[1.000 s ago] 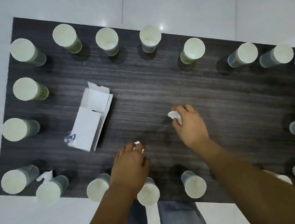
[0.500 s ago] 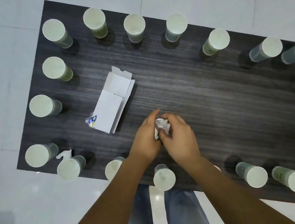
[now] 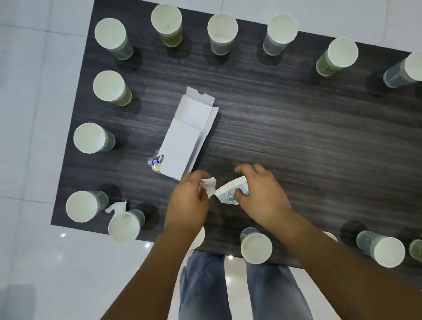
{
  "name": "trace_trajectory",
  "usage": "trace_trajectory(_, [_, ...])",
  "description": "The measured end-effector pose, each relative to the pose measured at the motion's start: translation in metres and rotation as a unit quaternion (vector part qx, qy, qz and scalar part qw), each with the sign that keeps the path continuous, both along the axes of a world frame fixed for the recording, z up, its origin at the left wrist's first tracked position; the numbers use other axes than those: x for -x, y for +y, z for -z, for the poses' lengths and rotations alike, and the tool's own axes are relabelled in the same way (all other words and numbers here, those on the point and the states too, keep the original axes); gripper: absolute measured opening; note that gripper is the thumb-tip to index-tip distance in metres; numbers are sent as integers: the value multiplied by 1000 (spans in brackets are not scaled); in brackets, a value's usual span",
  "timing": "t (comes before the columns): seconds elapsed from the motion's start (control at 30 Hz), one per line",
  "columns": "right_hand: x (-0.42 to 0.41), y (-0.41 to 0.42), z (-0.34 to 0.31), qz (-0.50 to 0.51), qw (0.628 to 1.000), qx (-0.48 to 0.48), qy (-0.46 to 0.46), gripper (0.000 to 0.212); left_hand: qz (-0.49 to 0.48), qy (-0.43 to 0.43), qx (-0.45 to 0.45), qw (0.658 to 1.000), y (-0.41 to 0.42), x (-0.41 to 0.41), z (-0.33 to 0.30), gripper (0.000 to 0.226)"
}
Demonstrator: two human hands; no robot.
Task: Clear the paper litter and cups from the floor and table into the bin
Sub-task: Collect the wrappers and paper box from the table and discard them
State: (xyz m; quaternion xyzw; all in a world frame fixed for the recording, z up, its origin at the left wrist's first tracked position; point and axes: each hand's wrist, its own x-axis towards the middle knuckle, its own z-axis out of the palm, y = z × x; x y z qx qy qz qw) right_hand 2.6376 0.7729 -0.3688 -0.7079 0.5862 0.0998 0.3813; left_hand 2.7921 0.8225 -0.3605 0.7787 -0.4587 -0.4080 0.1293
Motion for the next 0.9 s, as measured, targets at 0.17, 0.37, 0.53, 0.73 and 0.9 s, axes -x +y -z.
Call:
trace_trajectory(0.17, [-13,8,21,-151,984,-2,98,63,-12,-21,-41,999,20,-29,-2,26])
trace_trajectory(0.37, [-20,13,52,-248,954,17,167,77,-24,-21,-38,999,35,-48,2,24])
trace_trajectory(0.53, [-16,23,65,-283,944,50,160,61,-17,-20,-41,999,37,-49,6,28])
trace_trajectory(0.73, [-12,31,59,-232,960,45,147,54,18,-21,-42,999,35,-45,4,31])
trace_trajectory(0.9, [-3,34,19,-106,988,27,111,52,109,-32,-37,993,25,-30,-20,33])
